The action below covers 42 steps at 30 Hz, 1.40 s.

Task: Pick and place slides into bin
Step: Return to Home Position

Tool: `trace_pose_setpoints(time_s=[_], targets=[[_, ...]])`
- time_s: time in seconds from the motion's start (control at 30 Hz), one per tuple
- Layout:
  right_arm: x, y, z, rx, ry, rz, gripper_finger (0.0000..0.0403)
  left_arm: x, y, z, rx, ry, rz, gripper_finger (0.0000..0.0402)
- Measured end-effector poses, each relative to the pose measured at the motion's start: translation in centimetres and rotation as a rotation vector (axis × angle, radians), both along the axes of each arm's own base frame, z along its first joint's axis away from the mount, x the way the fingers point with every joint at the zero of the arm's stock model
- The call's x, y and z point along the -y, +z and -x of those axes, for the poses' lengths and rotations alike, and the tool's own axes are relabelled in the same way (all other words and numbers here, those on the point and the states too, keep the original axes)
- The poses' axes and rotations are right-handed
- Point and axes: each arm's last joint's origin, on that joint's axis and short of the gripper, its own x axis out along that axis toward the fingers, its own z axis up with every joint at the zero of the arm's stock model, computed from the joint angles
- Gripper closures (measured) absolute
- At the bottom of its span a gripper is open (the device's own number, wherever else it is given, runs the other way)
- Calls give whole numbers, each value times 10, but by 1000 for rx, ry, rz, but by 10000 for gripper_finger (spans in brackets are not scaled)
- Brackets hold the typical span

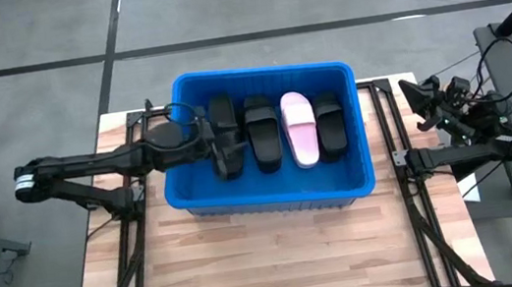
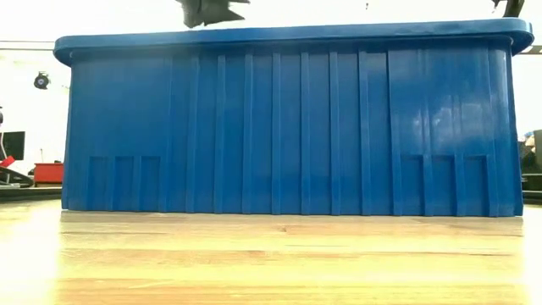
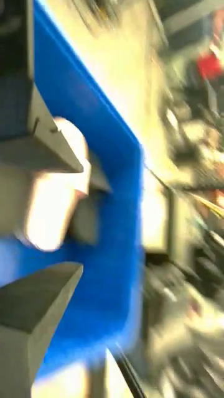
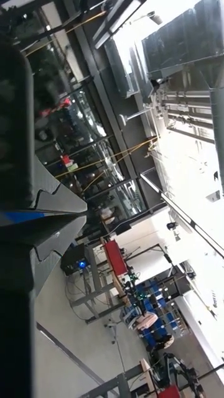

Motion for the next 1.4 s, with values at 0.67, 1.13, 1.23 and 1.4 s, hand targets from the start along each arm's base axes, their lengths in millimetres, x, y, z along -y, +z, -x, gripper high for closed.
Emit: trace_pose_setpoints(time_s=[0.67,1.13,1.23,1.4], targets=[[-6,-3,-28,-159,144,164,394,30,46,19,363,-289,76,400],[-6,10,-41,-82,79,177,394,26,0,102,195,-138,97,401],[-6,14,-46,-77,55,218,394,26,-18,116,199,-137,90,401],[-6,21,-61,-45,16,246,394,25,-51,142,211,-111,92,401]])
